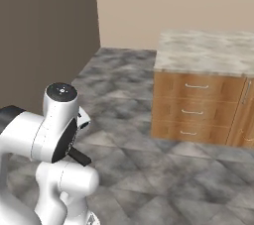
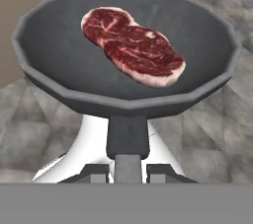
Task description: Pick up the pan with the steak in it and place it on the dining table. Then place the steak on the plate.
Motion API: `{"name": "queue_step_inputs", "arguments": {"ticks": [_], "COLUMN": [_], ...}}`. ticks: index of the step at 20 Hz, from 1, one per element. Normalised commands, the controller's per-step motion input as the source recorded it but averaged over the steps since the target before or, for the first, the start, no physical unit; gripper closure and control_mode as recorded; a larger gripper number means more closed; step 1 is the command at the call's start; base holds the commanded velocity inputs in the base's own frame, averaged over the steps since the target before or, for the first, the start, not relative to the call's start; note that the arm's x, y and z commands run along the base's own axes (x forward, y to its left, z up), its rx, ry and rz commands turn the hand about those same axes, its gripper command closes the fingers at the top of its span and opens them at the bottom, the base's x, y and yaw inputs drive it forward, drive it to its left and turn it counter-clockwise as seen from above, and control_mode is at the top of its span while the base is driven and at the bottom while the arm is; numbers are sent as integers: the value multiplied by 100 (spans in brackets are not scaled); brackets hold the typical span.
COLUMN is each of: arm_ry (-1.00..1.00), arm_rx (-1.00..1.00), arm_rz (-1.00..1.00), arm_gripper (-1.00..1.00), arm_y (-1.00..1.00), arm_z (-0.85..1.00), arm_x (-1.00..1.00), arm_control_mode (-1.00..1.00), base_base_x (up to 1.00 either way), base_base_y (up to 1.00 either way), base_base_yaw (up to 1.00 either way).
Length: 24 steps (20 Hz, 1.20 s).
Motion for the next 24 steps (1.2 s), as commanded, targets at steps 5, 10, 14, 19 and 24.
{"name": "queue_step_inputs", "arguments": {"ticks": [5,10,14,19,24], "arm_ry": [0,0,0,0,0], "arm_rx": [0,0,0,0,0], "arm_rz": [0,0,0,0,0], "arm_gripper": [100,100,100,100,100], "arm_y": [0,0,0,0,0], "arm_z": [0,0,0,0,0], "arm_x": [0,0,0,0,0], "arm_control_mode": [100,100,100,100,100], "base_base_x": [0,-1,57,100,100], "base_base_y": [100,29,7,16,22], "base_base_yaw": [2,3,-4,-7,-7]}}
